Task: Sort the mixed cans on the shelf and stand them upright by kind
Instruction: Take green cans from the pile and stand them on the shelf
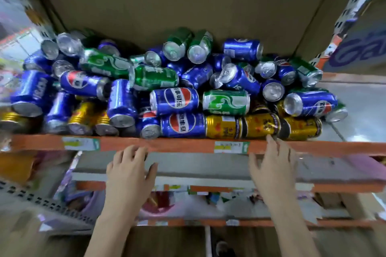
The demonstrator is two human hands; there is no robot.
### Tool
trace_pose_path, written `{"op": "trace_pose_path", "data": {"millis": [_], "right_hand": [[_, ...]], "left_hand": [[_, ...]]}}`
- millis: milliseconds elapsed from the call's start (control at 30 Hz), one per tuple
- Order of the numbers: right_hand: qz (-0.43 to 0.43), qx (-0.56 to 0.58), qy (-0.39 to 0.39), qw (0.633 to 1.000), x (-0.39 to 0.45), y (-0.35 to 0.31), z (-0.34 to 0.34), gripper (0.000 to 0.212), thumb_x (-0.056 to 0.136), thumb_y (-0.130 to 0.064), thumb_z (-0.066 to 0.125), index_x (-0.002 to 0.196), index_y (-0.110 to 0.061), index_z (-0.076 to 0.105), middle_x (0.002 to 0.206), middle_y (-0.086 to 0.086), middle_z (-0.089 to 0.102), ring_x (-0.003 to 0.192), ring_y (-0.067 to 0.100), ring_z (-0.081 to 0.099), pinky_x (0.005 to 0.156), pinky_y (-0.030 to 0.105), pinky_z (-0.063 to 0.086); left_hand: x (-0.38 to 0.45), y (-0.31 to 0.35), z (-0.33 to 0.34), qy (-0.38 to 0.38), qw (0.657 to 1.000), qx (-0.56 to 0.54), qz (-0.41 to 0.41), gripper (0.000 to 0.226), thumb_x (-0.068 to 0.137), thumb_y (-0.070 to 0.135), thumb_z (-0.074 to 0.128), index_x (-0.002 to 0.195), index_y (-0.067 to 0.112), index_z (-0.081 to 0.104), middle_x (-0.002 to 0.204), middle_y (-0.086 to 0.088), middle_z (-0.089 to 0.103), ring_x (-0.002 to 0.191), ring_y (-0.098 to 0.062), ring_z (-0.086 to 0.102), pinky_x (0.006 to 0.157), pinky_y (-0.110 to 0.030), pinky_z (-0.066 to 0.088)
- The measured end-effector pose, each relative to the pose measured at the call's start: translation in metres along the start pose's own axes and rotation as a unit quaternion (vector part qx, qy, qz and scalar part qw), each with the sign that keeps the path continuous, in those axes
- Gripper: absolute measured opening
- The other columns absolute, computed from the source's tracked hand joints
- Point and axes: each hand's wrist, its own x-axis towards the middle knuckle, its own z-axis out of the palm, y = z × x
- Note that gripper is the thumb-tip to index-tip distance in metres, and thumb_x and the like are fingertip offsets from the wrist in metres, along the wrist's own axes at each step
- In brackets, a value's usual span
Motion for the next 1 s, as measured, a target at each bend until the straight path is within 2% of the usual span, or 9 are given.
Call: {"op": "trace_pose_path", "data": {"millis": [133, 233, 400, 600, 833, 1000], "right_hand": [[-0.087, -0.001, -0.036, 0.996, -0.048, -0.079, 0.017, 0.057, 0.090, -0.032, 0.055, 0.141, -0.013, 0.038, 0.146, 0.013, 0.035, 0.137, 0.031, 0.024, 0.113, 0.042, 0.019], [-0.130, -0.003, -0.049, 0.990, -0.063, -0.125, 0.027, 0.058, 0.092, -0.035, 0.050, 0.144, -0.017, 0.032, 0.149, 0.009, 0.030, 0.139, 0.027, 0.019, 0.114, 0.040, 0.017], [-0.180, -0.003, -0.007, 0.984, -0.060, -0.183, 0.034, 0.057, 0.087, -0.029, 0.060, 0.138, -0.011, 0.044, 0.141, 0.014, 0.043, 0.134, 0.032, 0.031, 0.109, 0.046, 0.027], [-0.217, 0.016, 0.050, 0.975, -0.019, -0.242, 0.039, 0.054, 0.081, -0.024, 0.068, 0.129, -0.008, 0.053, 0.133, 0.017, 0.050, 0.127, 0.037, 0.041, 0.102, 0.052, 0.035], [-0.247, 0.059, 0.136, 0.958, 0.043, -0.287, 0.030, 0.049, 0.079, -0.023, 0.070, 0.124, -0.008, 0.057, 0.129, 0.017, 0.053, 0.125, 0.037, 0.042, 0.100, 0.051, 0.037], [-0.288, 0.085, 0.144, 0.943, 0.077, -0.331, 0.032, 0.046, 0.079, -0.021, 0.071, 0.121, -0.008, 0.059, 0.128, 0.017, 0.055, 0.124, 0.036, 0.042, 0.100, 0.050, 0.037]], "left_hand": [[-0.014, -0.083, -0.021, -0.009, 0.998, -0.019, -0.051, 0.037, 0.072, 0.021, 0.077, 0.103, 0.004, 0.066, 0.103, -0.020, 0.064, 0.090, -0.044, 0.059, 0.073, -0.052, 0.051], [-0.019, -0.127, -0.037, -0.002, 0.997, -0.001, -0.071, 0.033, 0.071, 0.023, 0.075, 0.097, 0.004, 0.069, 0.095, -0.019, 0.066, 0.083, -0.043, 0.061, 0.064, -0.047, 0.051], [-0.008, -0.175, -0.058, 0.001, 0.995, 0.008, -0.100, 0.036, 0.067, 0.019, 0.081, 0.098, 0.005, 0.068, 0.095, -0.018, 0.065, 0.082, -0.041, 0.058, 0.066, -0.047, 0.049], [0.054, -0.200, -0.077, 0.045, 0.995, 0.031, -0.087, 0.036, 0.072, 0.025, 0.077, 0.101, 0.006, 0.067, 0.102, -0.017, 0.064, 0.088, -0.041, 0.058, 0.068, -0.047, 0.048], [0.141, -0.201, -0.078, 0.082, 0.996, 0.035, -0.027, 0.034, 0.071, 0.028, 0.078, 0.096, 0.007, 0.069, 0.092, -0.013, 0.067, 0.077, -0.038, 0.061, 0.061, -0.041, 0.050], [0.172, -0.205, -0.078, 0.102, 0.994, 0.030, -0.034, 0.031, 0.071, 0.031, 0.077, 0.094, 0.013, 0.068, 0.095, -0.008, 0.066, 0.081, -0.034, 0.062, 0.062, -0.041, 0.050]]}}
